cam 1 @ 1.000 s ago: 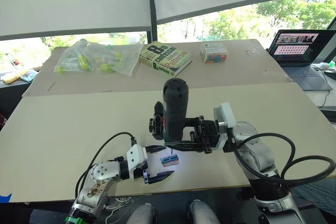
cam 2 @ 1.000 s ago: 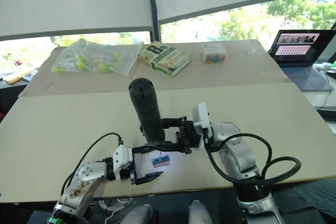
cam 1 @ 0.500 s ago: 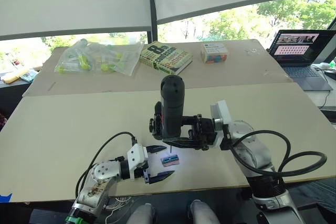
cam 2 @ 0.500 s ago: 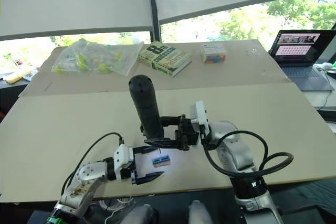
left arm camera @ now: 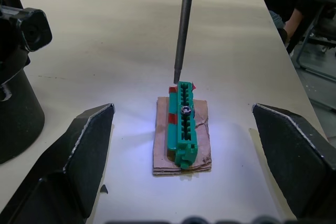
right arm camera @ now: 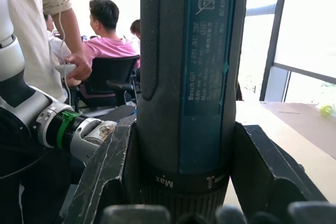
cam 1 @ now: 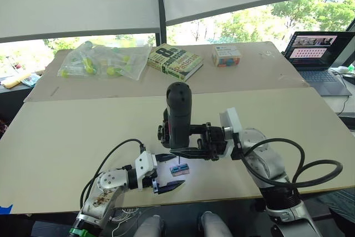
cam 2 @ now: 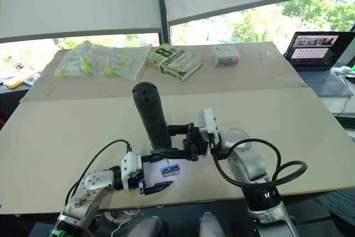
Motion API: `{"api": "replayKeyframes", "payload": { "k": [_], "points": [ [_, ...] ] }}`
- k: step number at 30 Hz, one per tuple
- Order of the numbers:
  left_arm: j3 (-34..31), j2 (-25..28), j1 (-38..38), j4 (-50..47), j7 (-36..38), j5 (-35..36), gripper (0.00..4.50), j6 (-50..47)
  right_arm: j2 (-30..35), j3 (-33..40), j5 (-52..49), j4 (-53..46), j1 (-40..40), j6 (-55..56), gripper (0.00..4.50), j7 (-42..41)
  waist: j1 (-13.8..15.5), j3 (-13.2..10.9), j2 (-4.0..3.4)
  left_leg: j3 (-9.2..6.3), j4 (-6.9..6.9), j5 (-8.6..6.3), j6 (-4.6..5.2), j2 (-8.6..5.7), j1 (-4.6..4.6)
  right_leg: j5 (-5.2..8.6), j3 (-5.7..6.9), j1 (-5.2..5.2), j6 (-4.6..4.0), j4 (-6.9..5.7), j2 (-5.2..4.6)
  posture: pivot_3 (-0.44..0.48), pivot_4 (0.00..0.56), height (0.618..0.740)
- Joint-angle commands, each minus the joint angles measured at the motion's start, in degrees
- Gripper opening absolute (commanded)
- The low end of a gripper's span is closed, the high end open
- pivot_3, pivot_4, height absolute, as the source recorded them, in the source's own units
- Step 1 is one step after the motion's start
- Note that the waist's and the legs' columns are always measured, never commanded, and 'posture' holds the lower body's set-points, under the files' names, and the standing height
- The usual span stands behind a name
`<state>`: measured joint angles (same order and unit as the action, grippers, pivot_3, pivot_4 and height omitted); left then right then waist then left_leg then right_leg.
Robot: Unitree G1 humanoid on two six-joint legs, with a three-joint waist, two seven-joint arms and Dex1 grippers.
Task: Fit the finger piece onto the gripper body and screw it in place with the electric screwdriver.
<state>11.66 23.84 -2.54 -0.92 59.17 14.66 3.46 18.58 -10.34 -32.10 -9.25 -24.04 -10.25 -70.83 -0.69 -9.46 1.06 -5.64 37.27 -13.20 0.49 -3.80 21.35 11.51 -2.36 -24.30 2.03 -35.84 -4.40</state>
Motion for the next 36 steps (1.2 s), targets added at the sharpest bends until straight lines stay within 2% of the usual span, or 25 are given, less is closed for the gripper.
{"api": "replayKeyframes", "payload": {
  "k": [1,36],
  "points": [
    [1.11,-0.25,0.21,-0.72,-0.21,-0.15,4.43,-0.34,-0.6,0.59,-1.12,-1.27,-1.04,0.83,1.95,-0.07,0.01,0.0,0.0,0.0,0.0,0.0,0.0,0.0,0.0,0.0,0.0,0.0,0.0,0.0,0.0,0.0,0.15,0.74],
    [1.87,-1.76,1.96,1.75,-1.76,-0.67,4.43,2.29,-0.64,-0.5,-0.98,0.7,-0.65,-0.01,1.95,-0.67,0.04,0.0,0.0,0.0,0.0,0.0,0.0,-0.01,0.0,0.03,0.0,0.01,0.05,0.01,-0.01,0.0,0.15,0.74]
  ]
}}
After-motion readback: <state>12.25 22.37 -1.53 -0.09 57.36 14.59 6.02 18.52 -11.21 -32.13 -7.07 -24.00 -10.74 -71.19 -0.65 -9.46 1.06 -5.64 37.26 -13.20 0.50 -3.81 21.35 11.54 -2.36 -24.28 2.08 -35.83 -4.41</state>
